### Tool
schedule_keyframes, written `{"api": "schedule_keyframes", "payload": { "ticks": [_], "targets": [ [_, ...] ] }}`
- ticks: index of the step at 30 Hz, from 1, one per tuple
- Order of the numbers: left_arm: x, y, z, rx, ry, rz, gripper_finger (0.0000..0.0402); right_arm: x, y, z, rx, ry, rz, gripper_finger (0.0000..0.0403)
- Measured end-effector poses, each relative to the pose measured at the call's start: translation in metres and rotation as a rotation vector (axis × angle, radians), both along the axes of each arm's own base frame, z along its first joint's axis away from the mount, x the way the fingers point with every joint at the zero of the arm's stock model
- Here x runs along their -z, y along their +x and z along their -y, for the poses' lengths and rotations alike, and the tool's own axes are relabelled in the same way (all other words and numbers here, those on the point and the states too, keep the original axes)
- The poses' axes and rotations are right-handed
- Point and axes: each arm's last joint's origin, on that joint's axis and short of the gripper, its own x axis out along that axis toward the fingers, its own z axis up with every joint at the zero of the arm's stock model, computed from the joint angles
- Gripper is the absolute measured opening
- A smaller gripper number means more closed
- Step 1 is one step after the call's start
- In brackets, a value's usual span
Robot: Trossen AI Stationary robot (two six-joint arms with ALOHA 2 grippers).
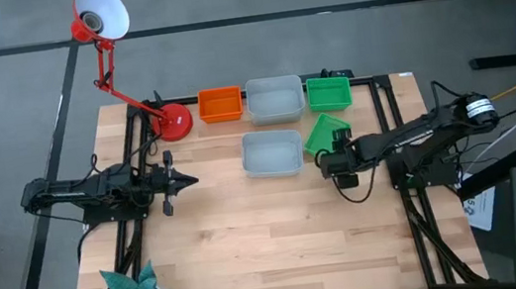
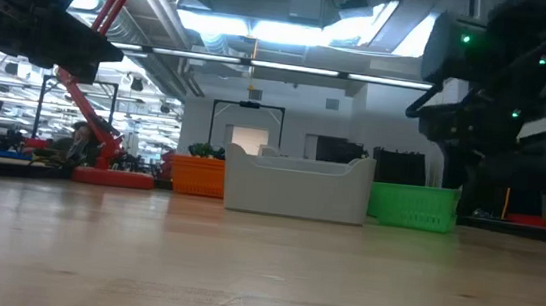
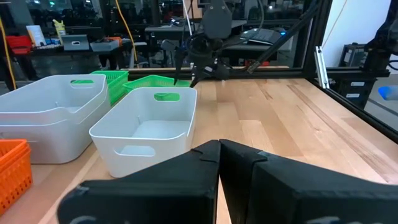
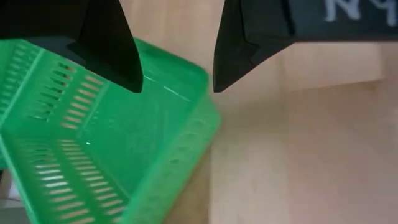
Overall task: Stack baskets by color
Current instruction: Stack the bottom green bin on the top stacked green bin
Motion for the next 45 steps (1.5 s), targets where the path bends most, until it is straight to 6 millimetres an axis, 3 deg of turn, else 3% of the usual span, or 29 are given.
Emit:
{"api": "schedule_keyframes", "payload": {
  "ticks": [5,12,28,32,37,45],
  "targets": [
    [0.000,0.000,0.000,0.000,0.000,0.000,0.0000,0.001,0.000,0.006,0.044,0.004,0.006,0.0191],
    [0.000,0.000,0.000,0.000,0.000,0.000,0.0000,0.002,0.001,0.002,0.156,0.167,0.057,0.0132],
    [0.000,0.000,0.000,0.000,0.000,0.000,0.0000,0.001,0.006,0.002,0.264,0.207,0.160,0.0014],
    [0.000,0.000,0.000,0.000,0.000,0.000,0.0000,-0.001,0.006,0.001,0.272,0.212,0.157,0.0006],
    [0.000,0.000,0.000,0.000,0.000,0.000,0.0000,-0.030,0.021,0.001,0.233,0.170,0.169,0.0001],
    [0.000,0.000,0.000,0.000,0.000,0.000,0.0000,-0.115,0.044,0.020,0.083,-0.107,0.167,0.0000]
  ]
}}
